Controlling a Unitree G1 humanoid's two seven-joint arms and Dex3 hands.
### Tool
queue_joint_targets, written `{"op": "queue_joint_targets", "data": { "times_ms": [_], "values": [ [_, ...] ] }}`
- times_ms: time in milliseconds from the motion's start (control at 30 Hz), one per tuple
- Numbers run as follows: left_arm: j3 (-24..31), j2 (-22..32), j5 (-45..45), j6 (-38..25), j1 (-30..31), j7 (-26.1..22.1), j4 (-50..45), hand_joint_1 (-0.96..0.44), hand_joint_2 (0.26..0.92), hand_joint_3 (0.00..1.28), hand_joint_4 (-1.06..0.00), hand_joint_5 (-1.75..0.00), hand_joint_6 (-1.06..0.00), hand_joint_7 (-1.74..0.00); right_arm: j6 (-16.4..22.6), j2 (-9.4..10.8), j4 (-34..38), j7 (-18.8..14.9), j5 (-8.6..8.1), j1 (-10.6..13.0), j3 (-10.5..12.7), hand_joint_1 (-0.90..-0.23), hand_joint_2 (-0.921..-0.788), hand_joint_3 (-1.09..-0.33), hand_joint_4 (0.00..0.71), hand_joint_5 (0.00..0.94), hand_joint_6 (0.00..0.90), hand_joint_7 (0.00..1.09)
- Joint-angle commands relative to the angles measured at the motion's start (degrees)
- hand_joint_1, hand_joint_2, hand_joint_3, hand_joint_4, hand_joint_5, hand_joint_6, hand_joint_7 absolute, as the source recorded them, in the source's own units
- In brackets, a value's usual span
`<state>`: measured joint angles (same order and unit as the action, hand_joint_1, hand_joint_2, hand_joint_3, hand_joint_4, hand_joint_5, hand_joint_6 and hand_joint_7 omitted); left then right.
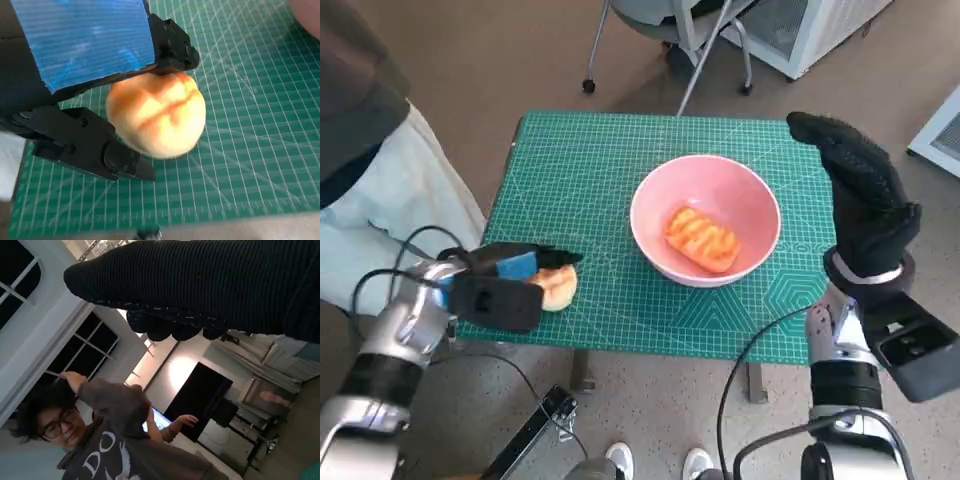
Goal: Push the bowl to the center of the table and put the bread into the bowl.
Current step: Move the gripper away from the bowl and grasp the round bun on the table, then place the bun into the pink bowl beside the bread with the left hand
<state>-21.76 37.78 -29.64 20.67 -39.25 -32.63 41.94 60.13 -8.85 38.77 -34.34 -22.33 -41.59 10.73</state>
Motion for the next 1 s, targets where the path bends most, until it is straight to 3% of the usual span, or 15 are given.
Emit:
{"op": "queue_joint_targets", "data": {
  "times_ms": [33, 67, 100, 133, 233, 400, 600, 800, 1000],
  "values": [
    [-2.8, -1.4, -3.5, 2.6, -1.4, 3.5, 6.7, -0.09, 0.862, 0.03, -0.46, -0.05, -0.56, -0.08, -0.1, -0.5, -0.1, -0.2, 0.36, 1.3, -0.1, -0.596, -0.921, -0.652, 0.345, 0.001, 0.016, 0.82],
    [-3.0, -1.3, -3.8, 3.3, -1.8, 4.2, 7.6, -0.08, 0.870, 0.03, -0.49, -0.06, -0.59, -0.09, -0.1, -0.5, -0.2, -0.2, 0.42, 1.3, 0.0, -0.595, -0.921, -0.652, 0.345, 0.001, 0.016, 0.82],
    [-3.2, -1.3, -3.9, 3.9, -2.1, 4.8, 8.3, -0.18, 0.889, 0.07, -0.61, -0.11, -0.59, -0.53, -0.1, -0.6, -0.2, -0.1, 0.46, 1.3, 0.0, -0.593, -0.921, -0.653, 0.345, 0.001, 0.016, 0.83],
    [-3.2, -1.0, -3.9, 4.8, -2.4, 5.2, 8.7, -0.24, 0.900, 0.11, -0.65, -0.21, -0.58, -0.83, -0.2, -0.6, -0.3, -0.1, 0.48, 1.3, 0.0, -0.591, -0.921, -0.653, 0.345, 0.001, 0.015, 0.83],
    [-2.9, -0.2, -3.0, 7.1, -3.3, 5.6, 9.6, -0.08, 0.914, 0.10, -0.64, -0.89, -0.60, -1.07, -0.3, -0.8, -0.4, -0.1, 0.59, 1.4, 0.0, -0.583, -0.921, -0.654, 0.345, 0.001, 0.015, 0.83],
    [0.4, 1.9, 1.7, 10.8, -5.0, 3.2, 7.5, -0.01, 0.919, 0.08, -0.65, -1.14, -0.64, -1.15, -0.2, -1.2, -0.3, 0.0, 0.80, 1.3, 0.2, -0.572, -0.921, -0.657, 0.348, 0.002, 0.013, 0.83],
    [7.1, 2.9, 10.5, 12.5, -6.2, 0.0, 1.3, 0.00, 0.918, 0.09, -0.55, -1.35, -0.74, -1.00, -0.4, -1.3, -0.4, 0.2, 0.91, 1.1, 0.2, -0.565, -0.921, -0.660, 0.353, 0.004, 0.011, 0.83],
    [11.8, 1.8, 16.3, 13.6, -9.1, -0.7, -3.7, 0.00, 0.912, 0.09, -0.58, -1.29, -0.73, -1.06, -0.5, -1.3, -0.1, 0.5, 0.97, 0.7, 0.2, -0.569, -0.921, -0.659, 0.353, 0.004, 0.010, 0.83],
    [12.0, -1.0, 15.9, 13.8, -14.6, 0.9, -6.2, 0.00, 0.909, 0.09, -0.61, -1.22, -0.70, -1.12, -0.2, -0.9, 0.5, 0.7, 1.19, 0.3, 0.1, -0.577, -0.921, -0.656, 0.354, 0.004, 0.010, 0.83]
  ]
}}
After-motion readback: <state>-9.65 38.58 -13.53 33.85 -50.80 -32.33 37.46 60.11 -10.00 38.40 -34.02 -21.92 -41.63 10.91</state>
